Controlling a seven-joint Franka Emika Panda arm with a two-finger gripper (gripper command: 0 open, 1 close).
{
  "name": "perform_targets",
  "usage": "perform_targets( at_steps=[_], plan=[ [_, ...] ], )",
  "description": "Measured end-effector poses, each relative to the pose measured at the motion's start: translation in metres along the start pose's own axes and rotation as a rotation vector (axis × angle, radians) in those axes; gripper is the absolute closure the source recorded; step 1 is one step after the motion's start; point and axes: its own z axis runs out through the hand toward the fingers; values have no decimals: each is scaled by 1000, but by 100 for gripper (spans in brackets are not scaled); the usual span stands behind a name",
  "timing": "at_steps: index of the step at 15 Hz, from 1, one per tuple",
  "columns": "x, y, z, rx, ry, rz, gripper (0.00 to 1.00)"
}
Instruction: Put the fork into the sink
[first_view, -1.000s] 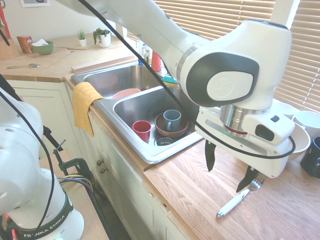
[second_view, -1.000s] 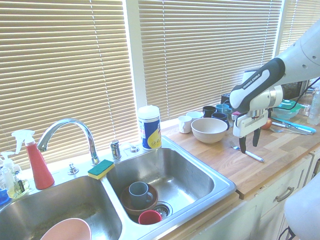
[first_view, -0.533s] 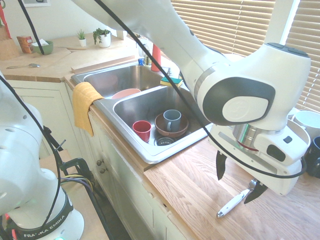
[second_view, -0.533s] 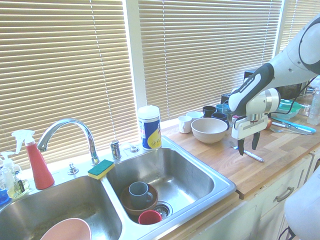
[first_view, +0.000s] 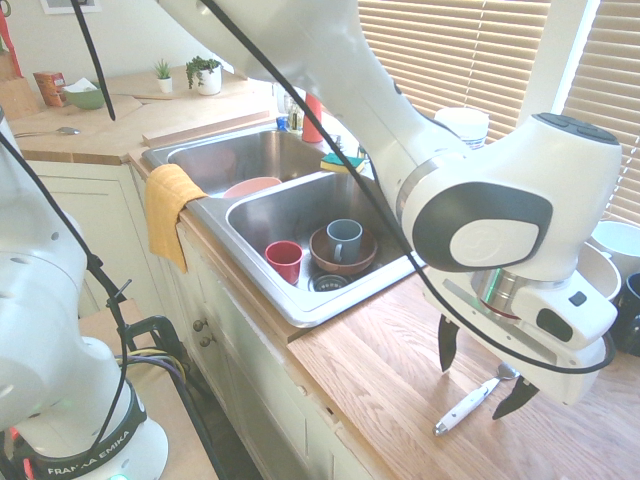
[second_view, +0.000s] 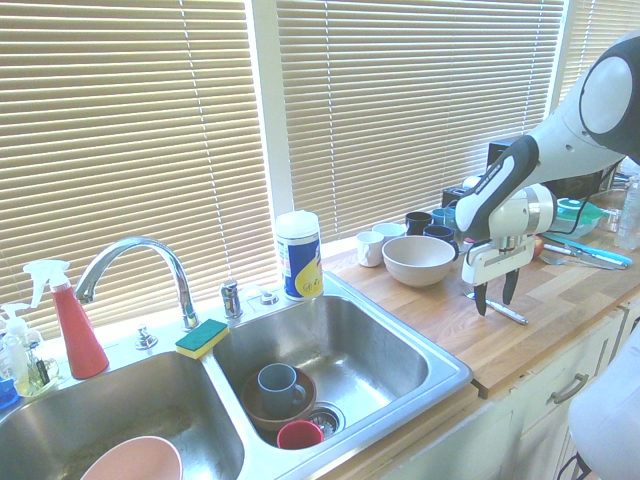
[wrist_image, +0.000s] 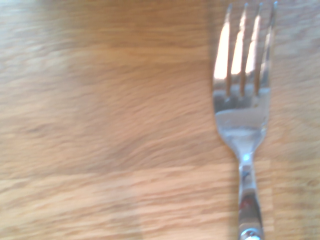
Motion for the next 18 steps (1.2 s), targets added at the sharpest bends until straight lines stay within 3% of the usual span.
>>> perform_targets(
  at_steps=[18],
  plan=[
    [2,9,0,21,27,46,100]
  ],
)
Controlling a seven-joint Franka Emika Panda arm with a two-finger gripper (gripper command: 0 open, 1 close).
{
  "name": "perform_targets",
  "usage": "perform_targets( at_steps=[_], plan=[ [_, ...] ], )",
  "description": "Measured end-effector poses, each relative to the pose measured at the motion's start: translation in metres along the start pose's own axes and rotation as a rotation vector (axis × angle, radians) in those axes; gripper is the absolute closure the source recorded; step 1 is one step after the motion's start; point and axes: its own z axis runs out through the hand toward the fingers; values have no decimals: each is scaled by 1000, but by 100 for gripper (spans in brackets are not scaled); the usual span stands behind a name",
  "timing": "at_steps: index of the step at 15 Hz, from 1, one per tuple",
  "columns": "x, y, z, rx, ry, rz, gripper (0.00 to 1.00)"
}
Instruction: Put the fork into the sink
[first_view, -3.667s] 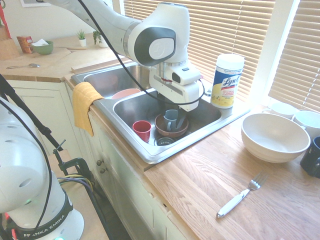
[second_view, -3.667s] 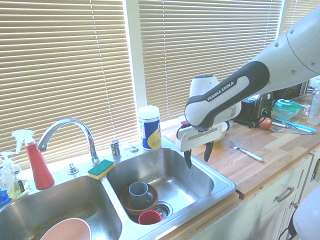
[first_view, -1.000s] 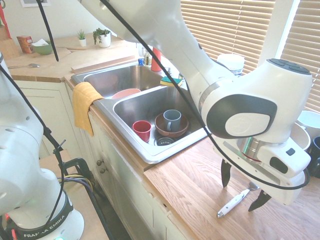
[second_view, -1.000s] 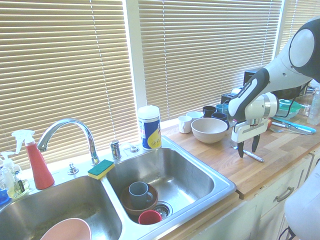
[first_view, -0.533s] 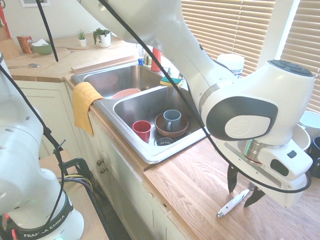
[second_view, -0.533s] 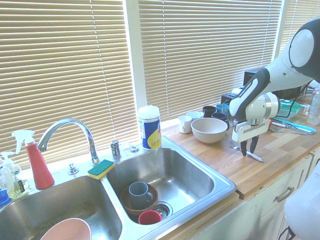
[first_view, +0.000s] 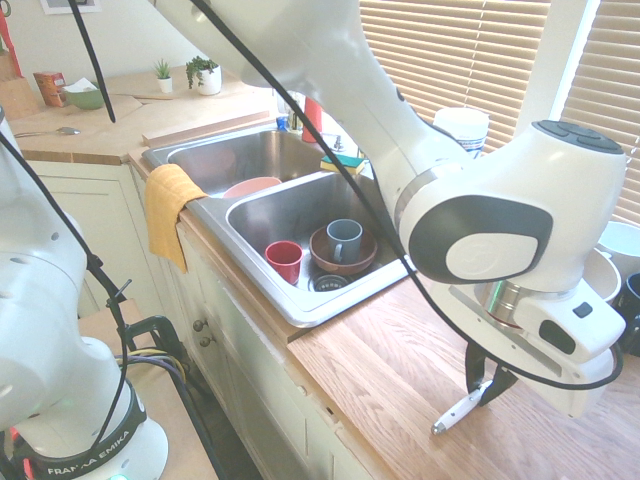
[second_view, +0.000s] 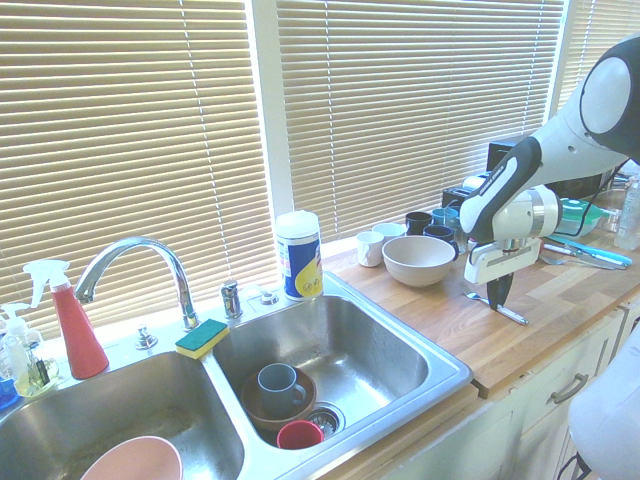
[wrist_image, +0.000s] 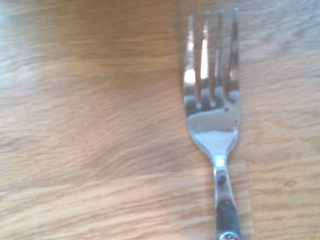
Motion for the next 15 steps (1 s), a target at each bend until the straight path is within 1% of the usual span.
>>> perform_targets(
  at_steps=[6,8,10,12,15],
  plan=[
    [-1,2,-3,8,15,37,100],
    [-1,2,-16,24,36,52,100],
    [-2,1,-44,53,63,67,100],
    [-8,-2,-85,90,95,66,100],
    [-33,-27,-143,134,133,29,100]
  ],
)
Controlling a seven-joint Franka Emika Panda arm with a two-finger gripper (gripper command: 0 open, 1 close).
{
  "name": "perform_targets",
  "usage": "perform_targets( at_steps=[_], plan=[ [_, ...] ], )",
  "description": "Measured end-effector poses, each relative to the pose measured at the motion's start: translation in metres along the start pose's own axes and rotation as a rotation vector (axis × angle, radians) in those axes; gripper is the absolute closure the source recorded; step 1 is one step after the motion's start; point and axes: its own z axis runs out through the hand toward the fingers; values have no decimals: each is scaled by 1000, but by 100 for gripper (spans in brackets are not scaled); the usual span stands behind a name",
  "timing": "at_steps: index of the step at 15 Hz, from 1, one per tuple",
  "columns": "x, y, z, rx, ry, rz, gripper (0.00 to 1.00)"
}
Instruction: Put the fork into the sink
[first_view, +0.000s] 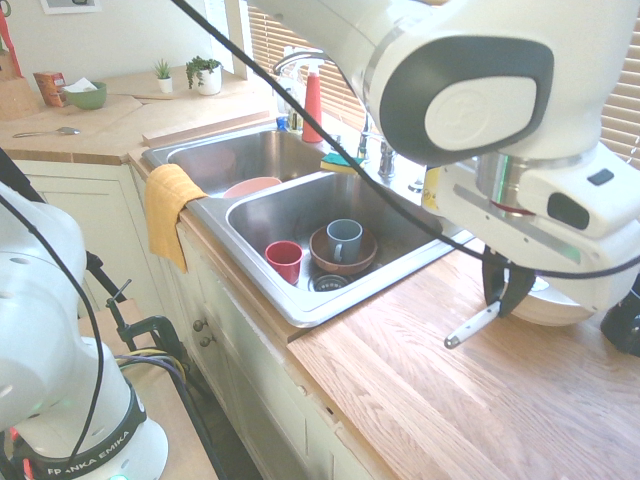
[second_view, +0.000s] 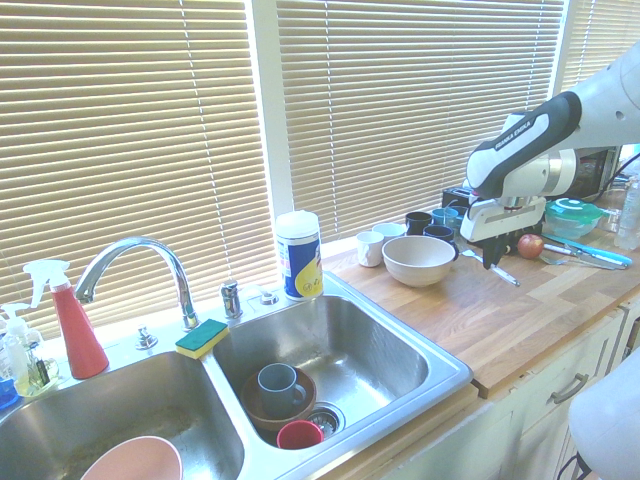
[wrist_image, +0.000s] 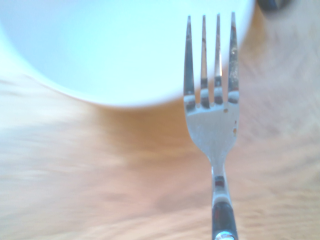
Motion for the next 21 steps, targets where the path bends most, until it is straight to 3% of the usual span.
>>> perform_targets(
  at_steps=[3,9,15,21],
  plan=[
    [-46,-70,-11,3,-1,-70,100],
    [-179,-186,21,-12,-9,-147,100],
    [-256,-224,107,-25,-41,-142,100],
    [-286,-236,188,-55,-69,-69,100]
  ],
)
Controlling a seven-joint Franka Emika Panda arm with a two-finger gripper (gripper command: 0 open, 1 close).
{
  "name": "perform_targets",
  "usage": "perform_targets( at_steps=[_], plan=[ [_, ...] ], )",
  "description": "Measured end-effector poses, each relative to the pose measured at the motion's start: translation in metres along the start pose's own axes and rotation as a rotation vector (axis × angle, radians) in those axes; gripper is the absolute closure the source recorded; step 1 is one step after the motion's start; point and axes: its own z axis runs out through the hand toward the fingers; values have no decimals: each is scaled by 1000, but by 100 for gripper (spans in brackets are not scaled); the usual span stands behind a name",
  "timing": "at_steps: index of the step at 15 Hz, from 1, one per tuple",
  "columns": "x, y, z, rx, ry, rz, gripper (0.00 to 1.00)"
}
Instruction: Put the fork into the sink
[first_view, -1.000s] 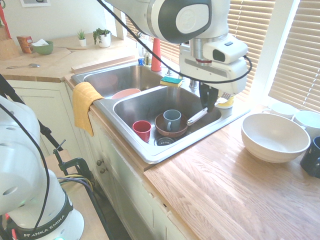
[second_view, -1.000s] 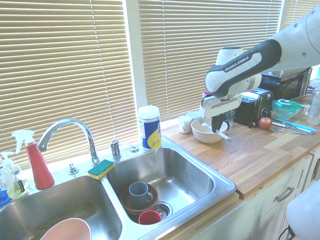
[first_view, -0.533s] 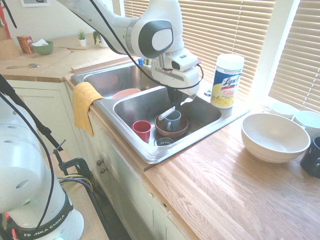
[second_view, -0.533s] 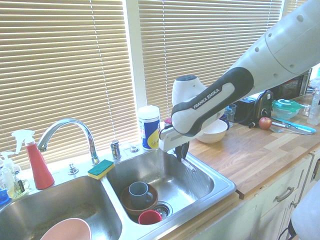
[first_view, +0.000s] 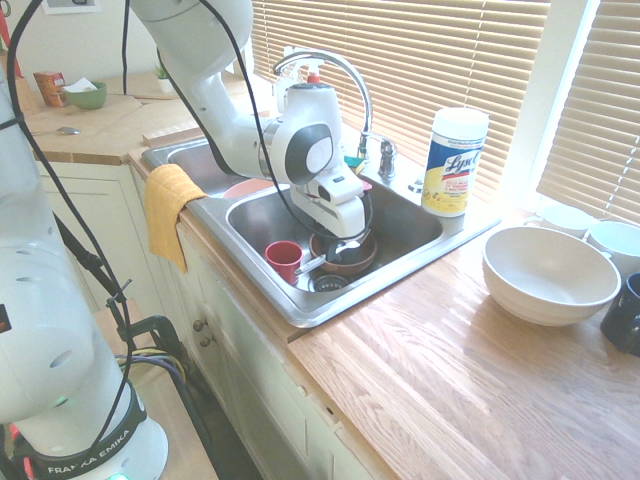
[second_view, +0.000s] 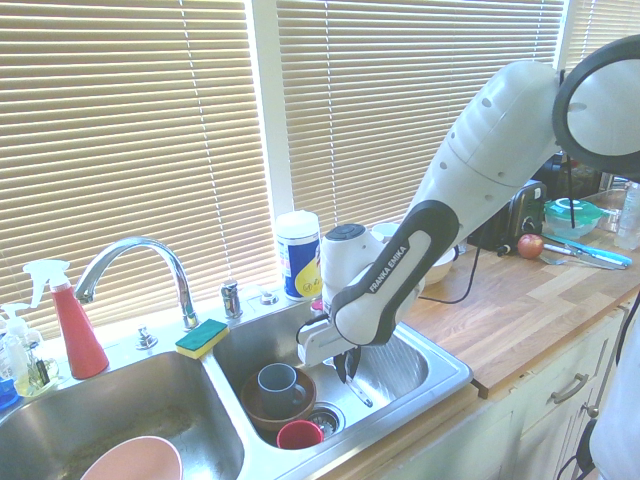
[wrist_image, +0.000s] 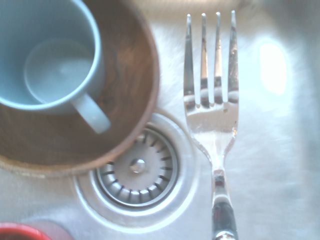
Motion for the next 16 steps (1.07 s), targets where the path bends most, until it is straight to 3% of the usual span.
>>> perform_targets(
  at_steps=[8,14,15,16],
  plan=[
    [-4,-18,50,-15,-26,23,100],
    [-6,-15,64,-33,-41,44,100],
    [-6,-14,66,-33,-44,48,0],
    [-8,-14,69,-33,-48,52,0]
  ],
)
